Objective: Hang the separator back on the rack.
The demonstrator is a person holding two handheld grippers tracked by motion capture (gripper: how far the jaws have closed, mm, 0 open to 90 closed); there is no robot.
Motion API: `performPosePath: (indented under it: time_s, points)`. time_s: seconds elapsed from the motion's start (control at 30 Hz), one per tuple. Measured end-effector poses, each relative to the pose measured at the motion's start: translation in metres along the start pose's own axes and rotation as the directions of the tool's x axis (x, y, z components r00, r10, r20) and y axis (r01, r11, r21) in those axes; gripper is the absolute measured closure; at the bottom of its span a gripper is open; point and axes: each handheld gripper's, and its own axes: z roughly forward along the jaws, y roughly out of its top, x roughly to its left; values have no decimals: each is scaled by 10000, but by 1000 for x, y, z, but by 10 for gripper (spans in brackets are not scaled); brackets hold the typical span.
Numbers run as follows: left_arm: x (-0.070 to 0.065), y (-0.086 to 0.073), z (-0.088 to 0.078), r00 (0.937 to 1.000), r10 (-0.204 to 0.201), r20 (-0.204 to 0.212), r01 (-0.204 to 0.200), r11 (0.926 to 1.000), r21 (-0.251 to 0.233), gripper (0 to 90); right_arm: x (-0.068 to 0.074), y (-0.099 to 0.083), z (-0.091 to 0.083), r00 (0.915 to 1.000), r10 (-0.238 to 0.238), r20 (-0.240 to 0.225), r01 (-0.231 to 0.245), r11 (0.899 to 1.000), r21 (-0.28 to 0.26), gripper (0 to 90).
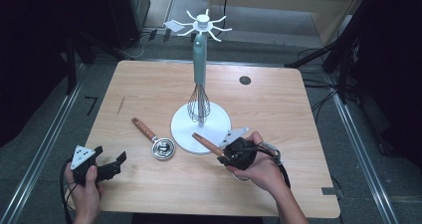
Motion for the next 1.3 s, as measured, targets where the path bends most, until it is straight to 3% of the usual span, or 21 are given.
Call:
performPosePath:
  time_s: [0.13,0.6,0.77,0.97,1.1,1.3]
  points:
    - [0,0,1,10000,3,60,-3,10000,48,17,-7,-3,-8,9995,252,165,-248,9995,-208,707]
    - [0,0,1,10000,-15,56,15,10000,46,0,-25,-12,-24,9921,990,771,-938,9933,-676,707]
    - [0,0,1,10000,-35,50,35,10000,17,0,-29,-13,-29,9879,1211,964,-1107,9881,-1066,707]
    - [-1,0,1,10000,6,13,-6,10000,41,0,-32,-13,-37,9797,1601,1203,-1402,9773,-1586,707]
    - [-2,-1,2,10000,36,1,-36,10000,65,0,-34,-14,-43,9703,2019,1333,-1718,9629,-2079,707]
    - [-3,-1,2,10000,49,-9,-49,10000,48,0,-33,-13,-51,9641,2191,1502,-1709,9444,-2811,707]
